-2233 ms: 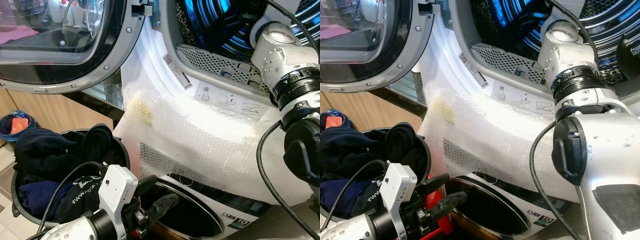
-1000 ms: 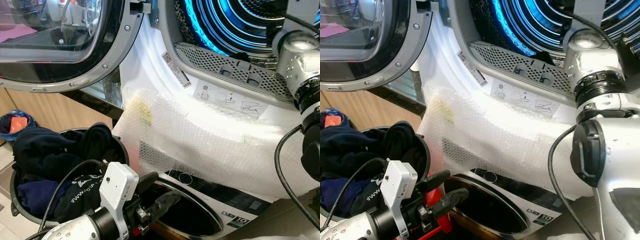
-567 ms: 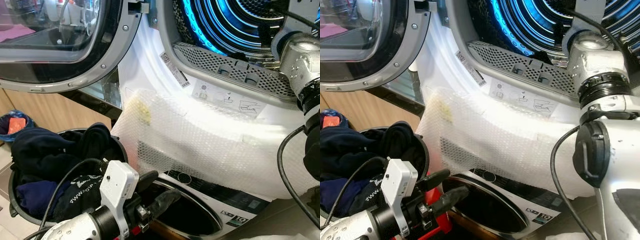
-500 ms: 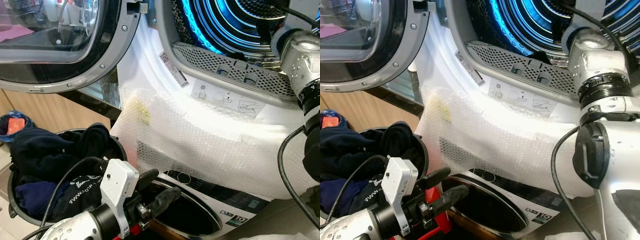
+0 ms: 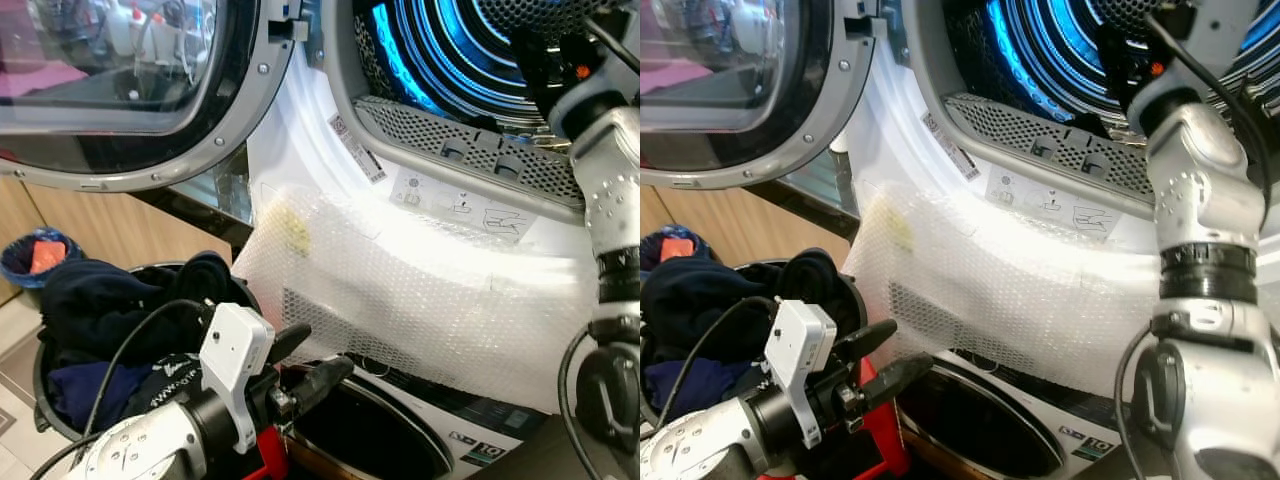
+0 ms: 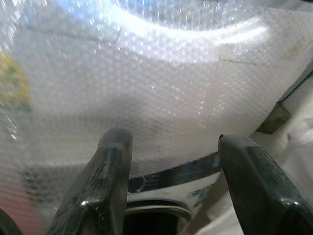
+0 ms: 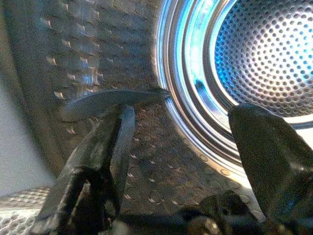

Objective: Clothes washing

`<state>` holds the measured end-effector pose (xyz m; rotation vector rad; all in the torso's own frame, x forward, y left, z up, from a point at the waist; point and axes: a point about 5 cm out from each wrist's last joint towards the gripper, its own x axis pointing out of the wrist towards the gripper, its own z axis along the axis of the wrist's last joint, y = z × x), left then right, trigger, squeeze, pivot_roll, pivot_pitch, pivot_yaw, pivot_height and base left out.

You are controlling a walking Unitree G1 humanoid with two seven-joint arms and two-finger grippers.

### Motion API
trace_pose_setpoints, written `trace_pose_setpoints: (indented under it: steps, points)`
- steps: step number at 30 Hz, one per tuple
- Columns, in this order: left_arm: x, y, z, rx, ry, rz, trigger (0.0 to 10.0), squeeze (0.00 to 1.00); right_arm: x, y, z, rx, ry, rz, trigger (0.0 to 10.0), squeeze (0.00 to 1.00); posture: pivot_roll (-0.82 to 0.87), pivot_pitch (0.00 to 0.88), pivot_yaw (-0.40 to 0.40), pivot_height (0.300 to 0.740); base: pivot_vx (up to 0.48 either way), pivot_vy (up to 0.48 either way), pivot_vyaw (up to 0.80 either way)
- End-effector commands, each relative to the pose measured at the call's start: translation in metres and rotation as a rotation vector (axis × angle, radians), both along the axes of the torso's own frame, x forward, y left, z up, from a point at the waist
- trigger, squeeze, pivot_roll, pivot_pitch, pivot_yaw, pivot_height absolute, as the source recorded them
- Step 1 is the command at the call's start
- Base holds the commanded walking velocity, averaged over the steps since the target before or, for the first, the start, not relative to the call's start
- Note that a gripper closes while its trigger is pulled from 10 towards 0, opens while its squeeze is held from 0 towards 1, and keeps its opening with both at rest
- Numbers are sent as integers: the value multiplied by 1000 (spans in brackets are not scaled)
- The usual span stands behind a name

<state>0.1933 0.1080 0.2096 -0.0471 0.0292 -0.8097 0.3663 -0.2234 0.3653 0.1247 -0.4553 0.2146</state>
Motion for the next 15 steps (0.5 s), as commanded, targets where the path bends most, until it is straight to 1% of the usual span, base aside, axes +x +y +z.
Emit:
trace_pose_setpoints:
  steps: [1,3,7,8,9,12,15]
  points:
    - [3,1,1,7,-17,0,10000,0,-12,0,9,-20,-71,21,10000,0,52,0,-99,740,0,0,0]
    - [9,1,0,16,-35,6,10000,0,-22,0,1,-24,-92,40,10000,0,36,0,-84,740,0,0,0]
    - [22,4,-1,29,-68,37,10000,0,-44,6,-18,-12,-119,96,10000,0,15,0,-66,740,0,0,0]
    - [24,5,-2,32,-71,42,10000,0,-49,6,-22,-8,-123,101,10000,0,13,0,-64,740,0,0,0]
    - [24,5,-2,32,-71,42,10000,0,-49,6,-22,-8,-123,101,10000,0,13,0,-64,740,0,0,0]
    - [31,6,-4,22,-80,65,10000,0,-64,9,-34,19,-128,159,10000,0,3,0,-52,740,0,0,0]
    - [37,7,-8,19,-87,94,10000,0,-79,12,-47,9,-134,230,10000,0,-2,0,-47,740,0,0,0]
